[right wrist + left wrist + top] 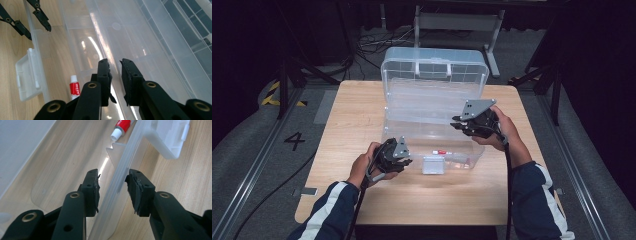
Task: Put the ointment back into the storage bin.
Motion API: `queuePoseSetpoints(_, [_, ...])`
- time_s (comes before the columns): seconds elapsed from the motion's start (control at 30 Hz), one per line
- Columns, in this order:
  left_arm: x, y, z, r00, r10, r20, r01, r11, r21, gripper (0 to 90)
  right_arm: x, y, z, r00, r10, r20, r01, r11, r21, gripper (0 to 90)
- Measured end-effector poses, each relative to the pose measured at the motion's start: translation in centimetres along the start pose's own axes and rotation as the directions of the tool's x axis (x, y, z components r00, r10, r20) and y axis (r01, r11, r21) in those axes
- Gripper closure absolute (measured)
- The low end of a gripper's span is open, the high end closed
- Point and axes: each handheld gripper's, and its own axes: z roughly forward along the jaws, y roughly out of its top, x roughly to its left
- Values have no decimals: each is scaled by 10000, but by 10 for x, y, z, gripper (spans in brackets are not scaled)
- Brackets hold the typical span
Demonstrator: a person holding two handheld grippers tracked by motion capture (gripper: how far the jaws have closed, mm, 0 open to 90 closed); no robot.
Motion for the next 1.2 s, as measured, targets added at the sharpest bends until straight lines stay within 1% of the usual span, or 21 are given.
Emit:
queuePoseSetpoints(0.07, [0,0,0,10000,42,10,-42,10000,-4,613,0,-1,0,10000,-18,-16,18,10000,-35,778])
queuePoseSetpoints(0.37, [-1,0,0,10000,-16,-73,15,10000,-23,610,2,-3,-1,9999,2,-128,-3,10000,-66,777])
queuePoseSetpoints(0.53, [0,0,0,10000,54,-5,-54,10000,-11,610,2,-4,-1,9999,-11,-166,9,9999,-111,776])
queuePoseSetpoints(0.57, [0,0,0,10000,-6,11,6,10000,-20,612,3,-4,-1,9999,-27,-158,25,9999,-123,776])
queuePoseSetpoints(0.7, [2,-2,-3,9997,-117,210,121,9997,-197,631,3,-5,-1,9997,-41,-258,38,9999,-113,777])
queuePoseSetpoints(0.73, [2,-2,-4,9998,-97,181,101,9997,-226,641,3,-6,-1,9996,-35,-274,32,9999,-113,777])
queuePoseSetpoints(0.8, [3,-3,-8,9996,-198,207,208,9986,-483,660,4,-6,-1,9996,-25,-280,23,9999,-98,777])
queuePoseSetpoints(0.83, [3,-3,-9,9996,-198,200,208,9984,-517,674,5,-6,-1,9996,-31,-281,29,10000,-73,777])
queuePoseSetpoints(0.87, [2,-4,-12,9997,-190,121,196,9982,-567,685,5,-6,-1,9995,-61,-301,59,10000,-59,777])
queuePoseSetpoints(0.97, [1,-4,-13,9999,-139,31,141,9981,-592,693,6,-7,-1,9993,-72,-358,70,10000,-33,776])
queuePoseSetpoints(1.07, [2,-5,-14,9998,-159,81,164,9976,-677,694,7,-7,-1,9992,-84,-400,83,10000,-19,776])
queuePoseSetpoints(1.2, [3,-6,-17,9999,-117,43,120,9981,-604,689,7,-7,-1,9991,-103,-407,102,9999,-23,775])
